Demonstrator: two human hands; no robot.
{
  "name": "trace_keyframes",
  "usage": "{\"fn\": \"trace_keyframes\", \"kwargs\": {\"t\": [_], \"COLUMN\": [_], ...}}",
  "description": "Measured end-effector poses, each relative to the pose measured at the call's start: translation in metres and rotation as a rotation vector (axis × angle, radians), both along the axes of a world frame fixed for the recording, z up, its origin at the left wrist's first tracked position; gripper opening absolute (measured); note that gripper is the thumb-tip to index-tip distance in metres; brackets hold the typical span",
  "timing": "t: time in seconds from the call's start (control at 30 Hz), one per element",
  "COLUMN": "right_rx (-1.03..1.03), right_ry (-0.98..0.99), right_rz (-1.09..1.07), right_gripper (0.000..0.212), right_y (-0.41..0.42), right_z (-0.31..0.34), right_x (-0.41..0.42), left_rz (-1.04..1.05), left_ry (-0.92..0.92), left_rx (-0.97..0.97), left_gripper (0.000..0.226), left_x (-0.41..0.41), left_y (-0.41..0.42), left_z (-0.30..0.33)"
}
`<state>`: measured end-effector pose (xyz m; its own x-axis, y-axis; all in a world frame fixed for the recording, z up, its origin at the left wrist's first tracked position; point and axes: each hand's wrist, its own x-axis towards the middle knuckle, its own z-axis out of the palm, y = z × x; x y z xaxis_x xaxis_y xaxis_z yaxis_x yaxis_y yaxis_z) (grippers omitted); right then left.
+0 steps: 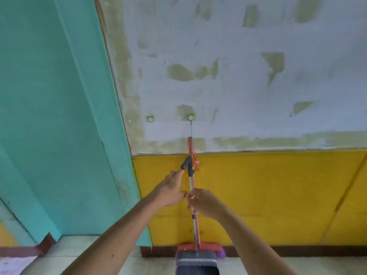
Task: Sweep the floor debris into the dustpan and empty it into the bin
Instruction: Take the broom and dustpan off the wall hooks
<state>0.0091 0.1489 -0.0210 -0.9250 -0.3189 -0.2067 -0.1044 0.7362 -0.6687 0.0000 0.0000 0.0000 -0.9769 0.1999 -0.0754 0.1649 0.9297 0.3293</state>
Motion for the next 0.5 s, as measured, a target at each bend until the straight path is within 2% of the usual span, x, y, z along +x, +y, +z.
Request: {"fn": "trace_keyframes", "kwargs": {"t": [0.07,0.17,0.23,0.3,0.37,0.4,0.5], "right_rx": [-0.113,-0.232,-0.439,-0.69,-0.957,-1.026,-0.949], "right_ry": [-0.069,-0.097,-0.207,-0.467,-0.712,-0.778,-0.818], "right_rz": [-0.052,-0.198,-0.388,-0.581,-0.727,-0.751,-0.644], "right_gripper": [0.027,0.026,0.022,0.029,0.026,0.022,0.014], "right_y": [-0.009,-0.029,-0.041,-0.056,-0.066,-0.067,-0.052], "right_z": [-0.013,-0.016,-0.014,-0.013,-0.013,-0.013,-0.006], "right_x": [-0.044,-0.12,-0.169,-0.204,-0.227,-0.233,-0.243], "left_rz": [-0.076,-0.332,-0.528,-0.681,-0.804,-0.864,-1.013], "left_ry": [0.138,0.406,0.517,0.56,0.562,0.557,0.568], "left_rx": [-0.072,-0.345,-0.561,-0.734,-0.878,-0.935,-1.034], "left_gripper": [0.068,0.055,0.039,0.025,0.033,0.031,0.025], "left_x": [-0.054,-0.141,-0.19,-0.232,-0.263,-0.276,-0.3], "left_y": [-0.001,-0.004,0.004,0.006,0.006,0.004,-0.002], "left_z": [-0.003,-0.002,-0.002,0.0,0.001,0.0,-0.005]}}
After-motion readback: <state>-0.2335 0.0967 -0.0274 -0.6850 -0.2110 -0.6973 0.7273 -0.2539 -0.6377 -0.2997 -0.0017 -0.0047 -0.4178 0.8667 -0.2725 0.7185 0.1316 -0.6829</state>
